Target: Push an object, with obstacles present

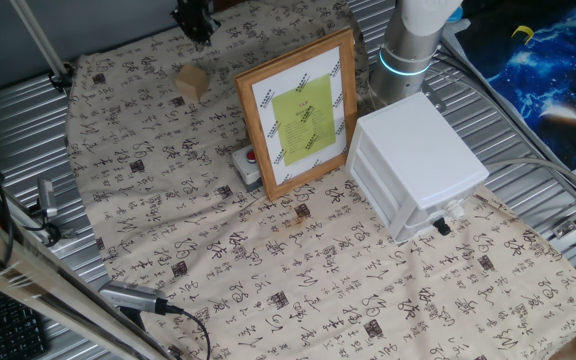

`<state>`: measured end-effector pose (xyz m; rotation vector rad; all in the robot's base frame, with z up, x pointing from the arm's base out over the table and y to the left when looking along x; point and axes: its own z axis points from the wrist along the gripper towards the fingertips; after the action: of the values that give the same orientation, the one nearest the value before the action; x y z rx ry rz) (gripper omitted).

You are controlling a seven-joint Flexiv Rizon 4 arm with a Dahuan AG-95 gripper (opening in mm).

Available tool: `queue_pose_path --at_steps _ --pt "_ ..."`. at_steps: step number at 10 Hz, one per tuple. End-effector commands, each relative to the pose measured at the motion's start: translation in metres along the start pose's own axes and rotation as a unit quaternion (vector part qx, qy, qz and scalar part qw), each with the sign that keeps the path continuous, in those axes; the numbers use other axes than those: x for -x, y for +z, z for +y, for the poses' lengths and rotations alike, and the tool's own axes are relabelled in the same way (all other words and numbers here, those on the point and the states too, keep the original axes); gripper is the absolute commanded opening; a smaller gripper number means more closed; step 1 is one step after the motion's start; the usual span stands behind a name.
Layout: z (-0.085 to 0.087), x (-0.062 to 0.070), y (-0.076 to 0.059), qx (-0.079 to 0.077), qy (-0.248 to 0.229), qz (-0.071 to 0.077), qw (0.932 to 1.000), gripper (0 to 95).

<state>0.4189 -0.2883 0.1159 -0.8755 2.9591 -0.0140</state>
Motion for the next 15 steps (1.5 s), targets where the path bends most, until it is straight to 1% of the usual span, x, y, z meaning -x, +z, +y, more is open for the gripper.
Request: queue_pose_path --at_steps 1,4,5,7,15 --pt "-0.003 -0.003 0.013 -0.002 -0.01 0.0 0.9999 0.0" --pt "-0.005 -0.007 0.028 -0.005 -0.019 0.001 0.9998 0.0" --pt "-0.005 -0.008 0.031 -0.005 -0.021 0.0 0.9998 0.0" --pt "-0.006 -0.008 0.031 -0.009 -0.026 0.004 0.9996 0.0" --pt "-0.006 -0.008 0.031 -0.009 -0.03 0.003 0.9995 0.0"
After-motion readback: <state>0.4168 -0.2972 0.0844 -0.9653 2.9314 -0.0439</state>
